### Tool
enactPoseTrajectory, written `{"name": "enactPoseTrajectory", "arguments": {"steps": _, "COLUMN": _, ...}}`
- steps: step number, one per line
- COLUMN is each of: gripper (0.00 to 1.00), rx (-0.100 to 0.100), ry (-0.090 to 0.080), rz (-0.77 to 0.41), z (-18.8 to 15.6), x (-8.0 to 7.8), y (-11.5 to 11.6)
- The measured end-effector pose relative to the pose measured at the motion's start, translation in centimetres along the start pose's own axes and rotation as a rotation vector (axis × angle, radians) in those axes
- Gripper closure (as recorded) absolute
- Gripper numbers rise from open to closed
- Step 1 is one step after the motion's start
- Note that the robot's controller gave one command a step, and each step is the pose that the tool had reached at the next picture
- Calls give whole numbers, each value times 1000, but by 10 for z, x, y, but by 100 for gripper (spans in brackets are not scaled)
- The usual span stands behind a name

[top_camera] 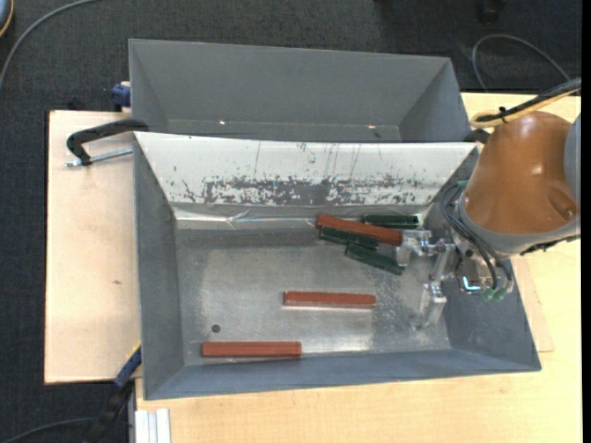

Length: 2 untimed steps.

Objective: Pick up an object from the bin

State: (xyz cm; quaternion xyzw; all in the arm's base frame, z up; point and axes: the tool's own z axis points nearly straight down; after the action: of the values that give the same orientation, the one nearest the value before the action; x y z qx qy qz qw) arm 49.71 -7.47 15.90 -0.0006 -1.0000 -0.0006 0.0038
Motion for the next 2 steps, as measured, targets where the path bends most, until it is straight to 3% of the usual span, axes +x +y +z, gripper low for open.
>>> {"name": "enactPoseTrajectory", "arguments": {"steps": 1, "gripper": 0, "rx": -4, "ry": -1, "rz": -95, "z": 93, "x": -16, "y": 94}}
{"name": "enactPoseTrajectory", "arguments": {"steps": 2, "gripper": 0, "rx": -1, "ry": -9, "rz": -91, "z": 57, "x": -1, "y": 117}}
